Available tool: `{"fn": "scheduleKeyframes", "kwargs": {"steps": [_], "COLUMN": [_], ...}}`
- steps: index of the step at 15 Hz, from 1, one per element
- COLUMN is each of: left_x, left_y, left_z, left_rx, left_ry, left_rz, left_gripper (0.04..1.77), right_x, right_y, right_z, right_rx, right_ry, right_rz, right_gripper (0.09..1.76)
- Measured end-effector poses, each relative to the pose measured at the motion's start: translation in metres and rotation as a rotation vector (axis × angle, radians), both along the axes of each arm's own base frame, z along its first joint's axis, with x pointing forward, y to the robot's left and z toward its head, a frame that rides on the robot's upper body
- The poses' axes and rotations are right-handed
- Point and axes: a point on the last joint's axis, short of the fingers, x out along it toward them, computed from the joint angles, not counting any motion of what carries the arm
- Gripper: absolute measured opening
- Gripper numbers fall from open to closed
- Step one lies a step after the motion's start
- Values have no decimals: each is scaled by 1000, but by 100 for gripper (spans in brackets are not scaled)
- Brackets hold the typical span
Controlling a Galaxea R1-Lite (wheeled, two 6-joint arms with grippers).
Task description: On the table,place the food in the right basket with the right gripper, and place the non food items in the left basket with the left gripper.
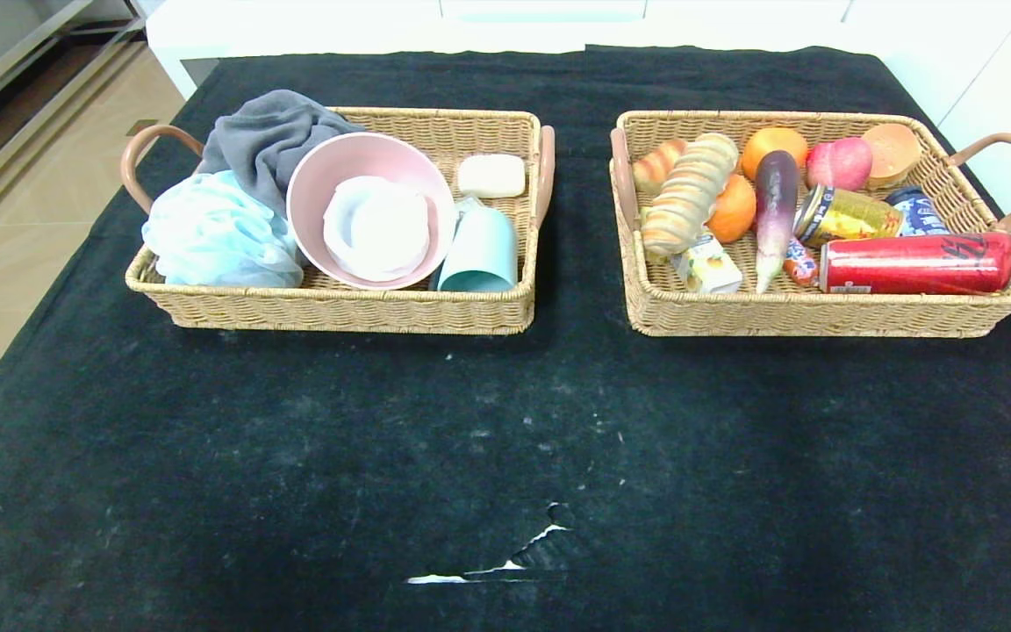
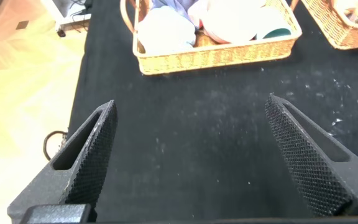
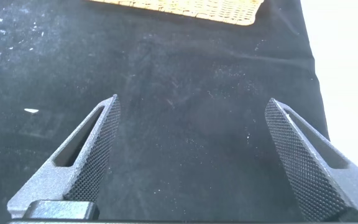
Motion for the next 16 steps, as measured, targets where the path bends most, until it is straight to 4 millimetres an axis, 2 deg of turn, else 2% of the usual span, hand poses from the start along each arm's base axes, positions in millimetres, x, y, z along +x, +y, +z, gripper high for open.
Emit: {"fn": "scheduleKeyframes", "kwargs": {"steps": [3,6,10,13,16], "left_x": [-6,-7,14,41,62], "left_y": [-1,-1,0,0,0], "left_z": [-22,-45,-88,-116,-151], "left_rx": [8,14,6,8,10], "left_ry": [-18,-81,-4,-35,-24], "left_rz": [-8,-49,-53,-51,-45], "left_gripper": [172,172,172,172,172], "right_x": [-1,10,35,51,58], "right_y": [0,0,0,0,0], "right_z": [-5,-8,-31,-62,-85], "right_rx": [0,-3,-25,-46,-38], "right_ry": [-35,-133,-197,-113,-6], "right_rz": [-15,-16,-22,-22,-19], "right_gripper": [170,170,170,170,170]}}
